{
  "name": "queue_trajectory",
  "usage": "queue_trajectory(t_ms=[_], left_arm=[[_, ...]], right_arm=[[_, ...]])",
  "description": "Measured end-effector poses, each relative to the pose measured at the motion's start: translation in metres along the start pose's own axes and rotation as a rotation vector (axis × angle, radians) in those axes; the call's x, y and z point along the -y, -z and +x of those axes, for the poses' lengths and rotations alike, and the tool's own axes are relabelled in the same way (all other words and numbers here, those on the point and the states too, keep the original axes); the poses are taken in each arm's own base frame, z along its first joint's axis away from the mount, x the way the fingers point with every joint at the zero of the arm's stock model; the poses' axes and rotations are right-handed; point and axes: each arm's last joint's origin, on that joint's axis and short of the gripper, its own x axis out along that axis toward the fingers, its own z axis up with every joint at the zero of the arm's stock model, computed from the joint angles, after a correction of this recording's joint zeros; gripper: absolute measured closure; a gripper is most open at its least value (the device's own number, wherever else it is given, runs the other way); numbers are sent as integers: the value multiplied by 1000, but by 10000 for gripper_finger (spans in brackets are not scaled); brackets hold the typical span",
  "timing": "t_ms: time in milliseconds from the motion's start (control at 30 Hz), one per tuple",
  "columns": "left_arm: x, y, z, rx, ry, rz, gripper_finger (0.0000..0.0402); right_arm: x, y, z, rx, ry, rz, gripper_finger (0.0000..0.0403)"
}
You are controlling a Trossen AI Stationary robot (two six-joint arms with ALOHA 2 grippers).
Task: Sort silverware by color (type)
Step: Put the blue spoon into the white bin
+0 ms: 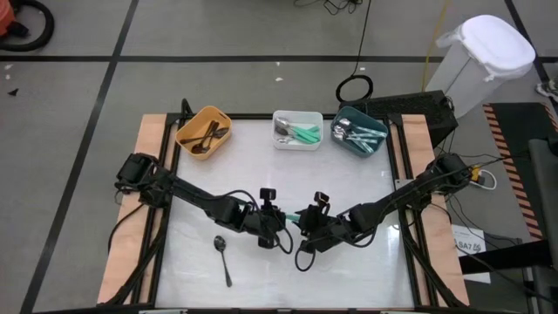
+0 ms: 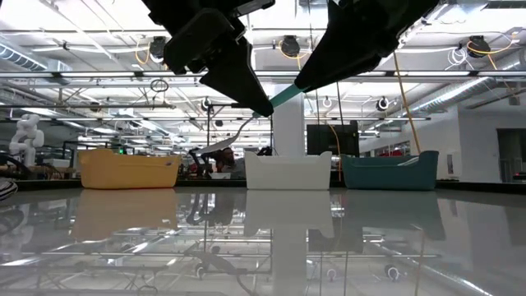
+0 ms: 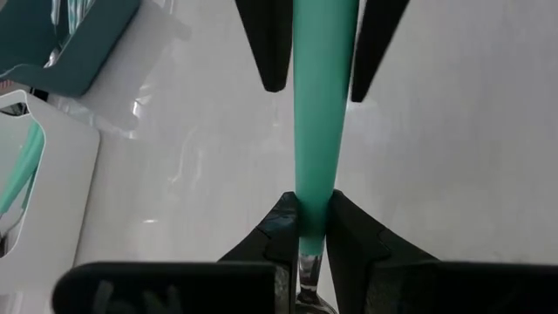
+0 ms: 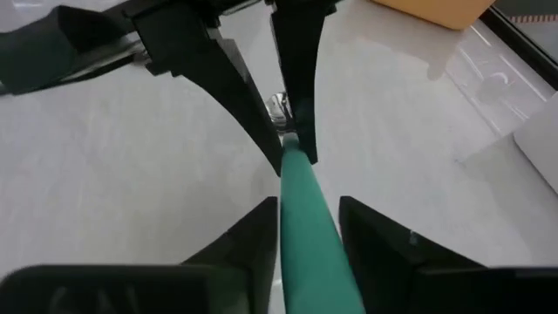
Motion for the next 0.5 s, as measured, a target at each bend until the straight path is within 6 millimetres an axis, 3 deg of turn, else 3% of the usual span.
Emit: queue_trajectory(t_ms=[167, 367, 500], left_arm=[[0, 0, 0, 0, 0, 3, 364], [0, 0, 0, 1, -1, -6, 363], [0, -1, 0, 14, -19, -37, 327]], right_arm=[[0, 0, 0, 0, -1, -1, 327], [0, 0, 0, -3, -6, 0, 327], [1, 0, 0, -5, -3, -2, 327]])
